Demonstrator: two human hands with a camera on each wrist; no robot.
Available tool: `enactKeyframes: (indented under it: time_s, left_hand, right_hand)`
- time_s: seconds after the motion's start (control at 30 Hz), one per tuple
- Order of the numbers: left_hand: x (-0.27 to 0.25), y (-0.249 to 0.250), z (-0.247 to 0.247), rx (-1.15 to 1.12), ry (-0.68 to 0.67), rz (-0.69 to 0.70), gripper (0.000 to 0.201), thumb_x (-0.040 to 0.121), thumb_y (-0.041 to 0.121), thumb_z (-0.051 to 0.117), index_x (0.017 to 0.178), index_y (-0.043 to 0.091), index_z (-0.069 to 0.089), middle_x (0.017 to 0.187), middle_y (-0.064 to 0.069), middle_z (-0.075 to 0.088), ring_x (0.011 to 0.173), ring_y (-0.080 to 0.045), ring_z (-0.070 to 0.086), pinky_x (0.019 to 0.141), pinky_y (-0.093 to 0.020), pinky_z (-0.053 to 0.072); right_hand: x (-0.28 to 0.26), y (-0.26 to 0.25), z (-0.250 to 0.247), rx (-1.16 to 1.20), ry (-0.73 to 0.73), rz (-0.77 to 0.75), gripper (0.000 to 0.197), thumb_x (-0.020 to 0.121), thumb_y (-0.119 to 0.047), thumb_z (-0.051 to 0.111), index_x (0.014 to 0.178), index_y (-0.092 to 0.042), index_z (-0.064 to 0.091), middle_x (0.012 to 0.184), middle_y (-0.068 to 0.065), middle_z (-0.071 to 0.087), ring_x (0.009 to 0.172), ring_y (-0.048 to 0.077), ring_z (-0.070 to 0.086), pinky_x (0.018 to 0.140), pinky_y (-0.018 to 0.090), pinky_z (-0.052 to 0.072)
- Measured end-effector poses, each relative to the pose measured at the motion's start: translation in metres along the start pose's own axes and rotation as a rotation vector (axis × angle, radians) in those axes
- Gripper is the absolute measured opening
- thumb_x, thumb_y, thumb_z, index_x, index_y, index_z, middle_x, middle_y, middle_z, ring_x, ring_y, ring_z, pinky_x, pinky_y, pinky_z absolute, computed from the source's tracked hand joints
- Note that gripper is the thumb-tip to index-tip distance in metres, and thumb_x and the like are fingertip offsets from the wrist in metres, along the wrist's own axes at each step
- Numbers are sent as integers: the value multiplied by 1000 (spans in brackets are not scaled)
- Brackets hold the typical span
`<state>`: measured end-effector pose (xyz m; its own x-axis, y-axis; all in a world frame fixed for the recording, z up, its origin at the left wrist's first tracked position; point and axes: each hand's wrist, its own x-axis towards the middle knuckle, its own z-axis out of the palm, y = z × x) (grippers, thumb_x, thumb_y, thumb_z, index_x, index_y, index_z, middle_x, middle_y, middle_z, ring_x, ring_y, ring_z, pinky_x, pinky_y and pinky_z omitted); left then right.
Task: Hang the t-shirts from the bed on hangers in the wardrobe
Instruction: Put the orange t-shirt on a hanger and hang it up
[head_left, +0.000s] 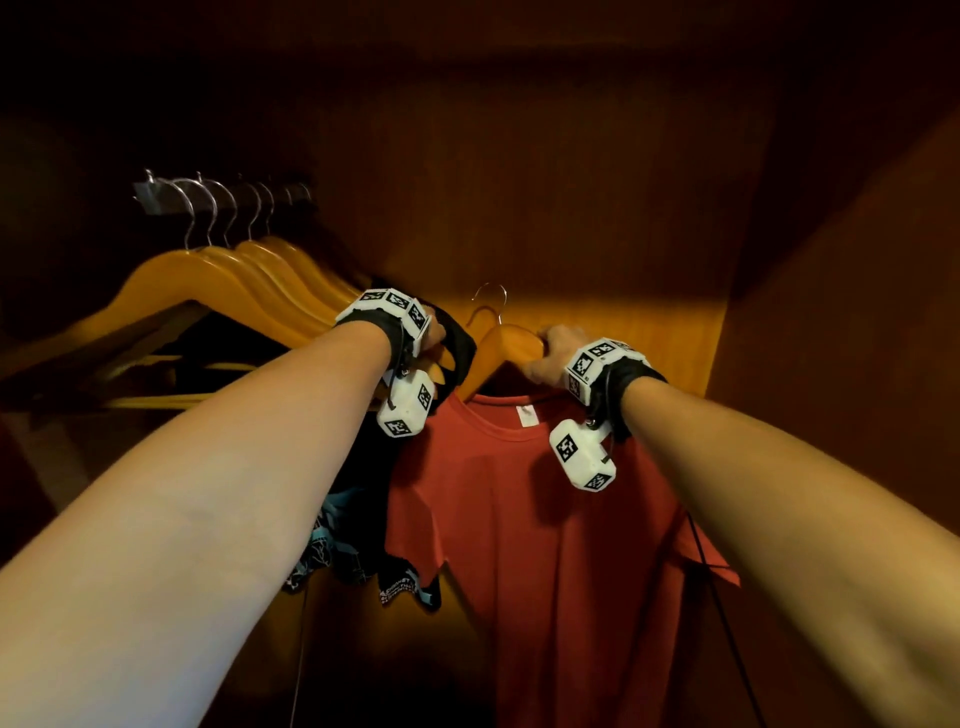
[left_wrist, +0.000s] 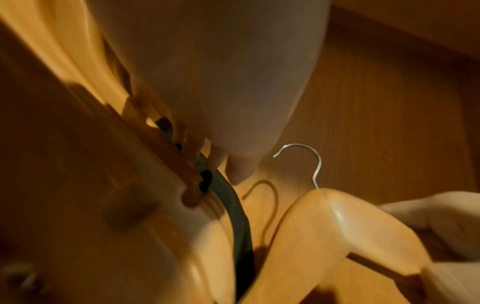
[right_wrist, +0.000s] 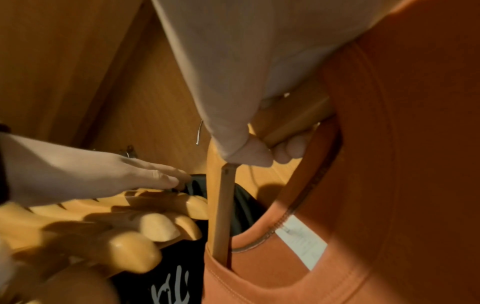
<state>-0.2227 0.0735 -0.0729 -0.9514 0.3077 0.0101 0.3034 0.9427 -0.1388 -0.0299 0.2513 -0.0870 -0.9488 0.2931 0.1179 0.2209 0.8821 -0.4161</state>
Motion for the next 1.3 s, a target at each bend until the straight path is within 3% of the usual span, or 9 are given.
enactKeyframes:
  time_s: [0.13, 0.27, 0.37, 0.47, 0.7, 0.83, 0.97, 1.1, 1.3]
  left_hand:
    - [-75, 11, -26, -80, -38, -16, 42, 92, 32, 58, 131, 15, 58, 128, -11, 61, 117, -35, 59, 95, -45, 50]
    - [10, -21, -4, -34, -17, -86, 57, 78, 69, 49, 126, 39, 55, 126, -4, 62, 106, -35, 62, 89, -53, 51]
    - [-30, -19, -15, -5, -12, -89, 58, 74, 74, 47, 96, 23, 65, 93, -3, 69, 83, -30, 65, 80, -40, 53]
    - [-85, -11, -33, 24, 2, -68, 39, 91, 52, 51, 98, 16, 66, 96, -7, 69, 83, -27, 62, 73, -32, 47]
    - [-94, -28, -43, 38, 84, -76, 38, 93, 47, 52, 107, 15, 67, 103, -7, 68, 89, -26, 62, 78, -33, 49]
    - [-97, -36, -58, 58, 148, -84, 35, 93, 40, 55, 112, 14, 68, 107, -11, 67, 95, -30, 62, 75, -34, 47]
    - [-103, -45, -77, 83, 254, -109, 34, 93, 38, 55, 117, 17, 67, 119, -15, 62, 105, -34, 60, 79, -38, 48]
    - [-106, -63, -94, 93, 338, -168, 38, 91, 43, 53, 118, 18, 64, 119, -14, 62, 106, -35, 60, 81, -40, 48]
    - [-123, -85, -111, 139, 377, -256, 45, 92, 46, 52, 122, 14, 61, 116, -15, 64, 102, -34, 62, 76, -36, 47]
  right_hand:
    - [13, -8, 3, -22, -3, -14, 34, 79, -25, 78, 110, -16, 66, 104, 6, 69, 91, 25, 68, 83, 41, 59]
    - [19, -17, 4, -61, -5, -34, 35, 78, -28, 78, 108, -15, 66, 103, 7, 69, 92, 26, 68, 84, 41, 59]
    - [22, -20, 4, -82, -19, -56, 35, 79, -27, 77, 109, -13, 66, 103, 8, 69, 92, 26, 68, 83, 42, 59]
    - [23, -26, 4, -92, -3, -94, 32, 78, -28, 76, 106, -14, 68, 100, 7, 68, 89, 25, 68, 81, 41, 60]
    - [28, -58, -14, -13, 56, -206, 46, 79, -33, 75, 120, -17, 62, 114, 8, 64, 88, 25, 61, 67, 30, 44]
    - [34, -82, -17, 26, 96, -242, 54, 80, -32, 75, 127, -14, 56, 121, 12, 61, 99, 30, 64, 80, 38, 55]
    - [43, -100, -12, 56, 128, -283, 60, 84, -29, 73, 137, -14, 49, 129, 14, 57, 112, 35, 60, 91, 45, 53]
    - [54, -123, -13, 69, 122, -320, 41, 88, -27, 70, 122, -9, 56, 120, 14, 61, 107, 32, 61, 87, 40, 52]
    - [68, -164, -22, 90, 79, -438, 51, 98, -16, 58, 144, -6, 38, 139, 17, 48, 123, 32, 52, 92, 35, 43]
